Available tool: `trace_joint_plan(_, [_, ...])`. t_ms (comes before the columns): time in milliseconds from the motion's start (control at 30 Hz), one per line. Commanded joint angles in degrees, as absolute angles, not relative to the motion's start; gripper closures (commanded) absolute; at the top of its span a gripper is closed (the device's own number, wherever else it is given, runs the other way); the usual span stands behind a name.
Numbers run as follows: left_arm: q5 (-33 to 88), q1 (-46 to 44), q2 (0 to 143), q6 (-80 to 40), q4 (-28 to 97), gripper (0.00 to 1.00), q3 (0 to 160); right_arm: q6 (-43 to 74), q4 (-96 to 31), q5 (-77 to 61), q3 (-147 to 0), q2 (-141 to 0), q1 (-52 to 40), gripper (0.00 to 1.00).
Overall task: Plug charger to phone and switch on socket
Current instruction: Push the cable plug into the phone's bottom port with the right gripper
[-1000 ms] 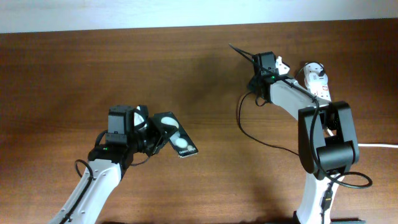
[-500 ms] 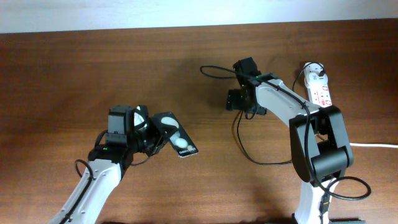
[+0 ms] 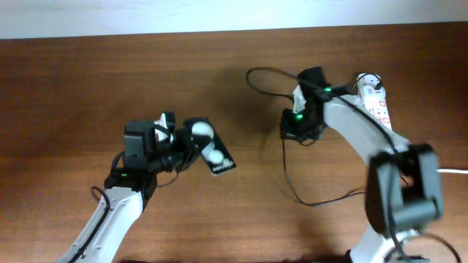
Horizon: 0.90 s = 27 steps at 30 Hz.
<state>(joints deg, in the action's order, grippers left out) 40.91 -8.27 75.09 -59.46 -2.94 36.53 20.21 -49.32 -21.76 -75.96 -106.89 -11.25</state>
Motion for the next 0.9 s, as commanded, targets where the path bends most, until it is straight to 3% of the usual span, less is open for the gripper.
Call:
trace_joint_plan(0, [50.8,-8.1,79.2,-62.3,-14.9,1.00,37.8,10.0,-56.8,-29.0,-76.2,-94.5,-11.9,0.96])
trace_joint_plan(100, [57.2,-8.1,87.8,-70.8,-34.1,1.00,37.8,8.1,-65.0,-29.5,-76.1,-85.3,-15.5,0.96])
trace_joint_plan(167, [61.0,-8.1,94.9,-80.2,-53.3,1.00,37.8,8.0,-66.6,-29.8,-75.2,-78.0,-22.2,0.96])
trace_joint_plan(300, [62.9,-8.1,96.1,-89.1,-65.6,1.00,37.8,16.9,-56.1,-29.2,-68.7,-74.7,-32.9,0.96])
trace_joint_plan(433, [63.2,-8.1,96.1,-89.3,-65.5,1.00,37.8,23.3,-51.3,-11.7,-67.4,-74.7,-43.5,0.96])
trace_joint_plan(567, [63.2,-8.1,96.1,-89.3,-65.5,1.00,37.8,31.2,-50.5,-7.4,-67.4,-74.7,-43.9,0.96])
trace_joint_plan(867, [63.2,-8.1,96.1,-86.5,-65.5,1.00,37.8,31.8,-51.0,-12.9,-67.4,-74.6,-43.9,0.96])
